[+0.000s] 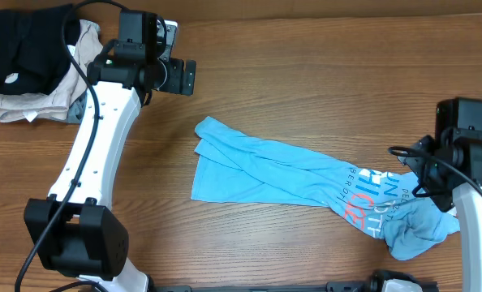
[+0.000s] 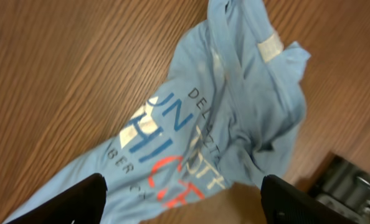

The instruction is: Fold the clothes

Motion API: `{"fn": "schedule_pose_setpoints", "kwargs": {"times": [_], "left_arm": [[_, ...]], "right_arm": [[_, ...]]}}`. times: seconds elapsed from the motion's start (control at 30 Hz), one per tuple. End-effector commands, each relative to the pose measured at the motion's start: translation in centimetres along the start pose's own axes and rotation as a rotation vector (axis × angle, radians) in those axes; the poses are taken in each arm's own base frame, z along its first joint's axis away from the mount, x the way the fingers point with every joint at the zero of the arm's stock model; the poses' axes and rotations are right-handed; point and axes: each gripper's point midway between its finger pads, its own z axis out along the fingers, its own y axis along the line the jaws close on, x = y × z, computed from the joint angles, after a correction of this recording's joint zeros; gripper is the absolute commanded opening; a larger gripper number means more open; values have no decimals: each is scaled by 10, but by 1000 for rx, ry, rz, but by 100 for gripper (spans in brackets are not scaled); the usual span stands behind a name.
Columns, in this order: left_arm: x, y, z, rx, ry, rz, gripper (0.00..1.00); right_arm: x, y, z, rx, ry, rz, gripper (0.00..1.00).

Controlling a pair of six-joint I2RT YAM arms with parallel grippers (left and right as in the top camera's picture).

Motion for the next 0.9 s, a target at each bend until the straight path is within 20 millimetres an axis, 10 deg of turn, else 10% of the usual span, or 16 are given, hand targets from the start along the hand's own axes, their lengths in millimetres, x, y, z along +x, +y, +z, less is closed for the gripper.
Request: {"fn": "schedule_pose_setpoints", "kwargs": {"times": [0.0,0.37,0.87], "left_arm": [[2,2,15,-1,23,16,99],[13,2,37,5,73,13,100],[13,3,37,4,72,13,100]], "right_arm": [[5,-9,29,-35,71,9,82],[14,-55,103,-98,247,146,79],[18,-60,154,-21,316,167,79]]}}
